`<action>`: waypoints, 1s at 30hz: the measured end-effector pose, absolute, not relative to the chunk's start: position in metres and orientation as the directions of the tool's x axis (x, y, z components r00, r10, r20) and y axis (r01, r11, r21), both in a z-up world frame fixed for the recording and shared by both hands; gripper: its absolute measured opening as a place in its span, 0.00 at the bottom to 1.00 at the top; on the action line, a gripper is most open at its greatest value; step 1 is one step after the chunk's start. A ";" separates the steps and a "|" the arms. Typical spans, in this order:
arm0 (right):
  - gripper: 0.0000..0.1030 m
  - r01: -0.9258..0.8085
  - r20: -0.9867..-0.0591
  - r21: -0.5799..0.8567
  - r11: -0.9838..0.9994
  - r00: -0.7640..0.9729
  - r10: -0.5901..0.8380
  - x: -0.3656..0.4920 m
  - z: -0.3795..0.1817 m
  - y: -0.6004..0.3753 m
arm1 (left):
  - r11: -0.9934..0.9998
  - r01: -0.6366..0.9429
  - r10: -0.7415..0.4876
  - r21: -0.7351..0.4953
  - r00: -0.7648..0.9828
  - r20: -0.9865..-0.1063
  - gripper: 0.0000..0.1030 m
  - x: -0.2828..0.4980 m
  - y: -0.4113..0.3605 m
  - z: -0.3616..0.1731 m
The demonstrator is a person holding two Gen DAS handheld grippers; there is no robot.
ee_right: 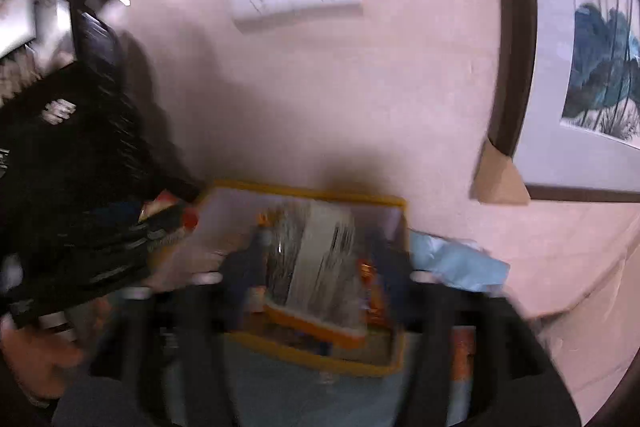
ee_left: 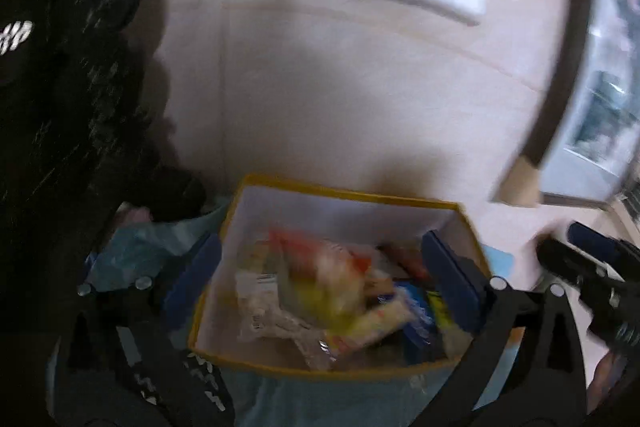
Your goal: Organize snacks
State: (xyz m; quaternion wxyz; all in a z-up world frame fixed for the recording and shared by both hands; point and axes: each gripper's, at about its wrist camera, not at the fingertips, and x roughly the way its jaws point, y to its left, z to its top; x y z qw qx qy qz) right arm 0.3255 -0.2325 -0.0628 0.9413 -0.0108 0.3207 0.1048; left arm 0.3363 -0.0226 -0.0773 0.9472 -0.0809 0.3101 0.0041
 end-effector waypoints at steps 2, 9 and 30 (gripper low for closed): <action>0.71 -0.238 -0.608 0.043 0.970 0.764 0.215 0.325 -0.067 -0.230 | 0.986 -0.075 -0.035 -0.147 0.777 -0.629 0.98 0.342 -0.019 -0.087; 0.72 -0.267 -0.629 0.103 0.958 0.729 0.271 0.271 -0.069 -0.237 | 0.999 0.015 -0.031 -0.031 0.780 -0.625 0.98 0.294 -0.023 -0.083; 0.99 -0.181 -0.575 0.060 0.982 0.797 0.183 0.007 0.040 -0.237 | 0.996 0.085 -0.073 -0.009 0.791 -0.607 0.98 0.046 -0.019 0.038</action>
